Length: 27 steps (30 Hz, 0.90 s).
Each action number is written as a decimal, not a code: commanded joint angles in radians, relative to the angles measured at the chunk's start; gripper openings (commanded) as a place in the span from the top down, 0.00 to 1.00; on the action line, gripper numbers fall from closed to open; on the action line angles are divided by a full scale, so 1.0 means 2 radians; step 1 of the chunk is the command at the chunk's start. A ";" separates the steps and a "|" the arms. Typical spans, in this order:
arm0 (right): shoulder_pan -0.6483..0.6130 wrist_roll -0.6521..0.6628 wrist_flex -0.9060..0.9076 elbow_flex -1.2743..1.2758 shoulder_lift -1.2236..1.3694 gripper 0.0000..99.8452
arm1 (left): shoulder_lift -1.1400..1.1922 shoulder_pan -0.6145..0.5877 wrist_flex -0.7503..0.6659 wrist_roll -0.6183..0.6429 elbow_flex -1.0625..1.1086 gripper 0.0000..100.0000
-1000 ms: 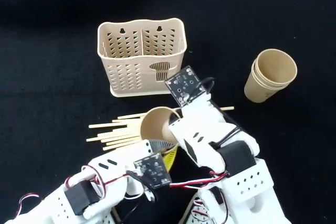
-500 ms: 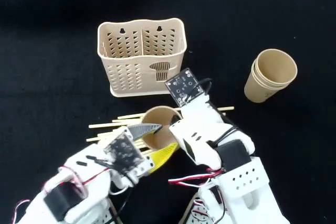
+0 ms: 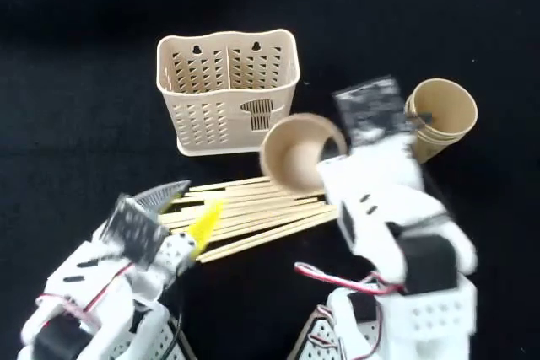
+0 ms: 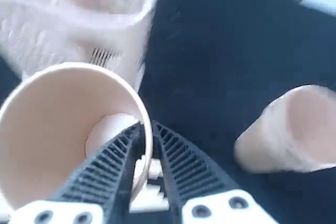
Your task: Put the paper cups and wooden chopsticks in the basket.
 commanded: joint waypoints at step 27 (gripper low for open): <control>0.303 -0.029 0.025 -0.449 0.504 0.99 | 0.000 -0.254 -0.175 0.001 0.283 0.80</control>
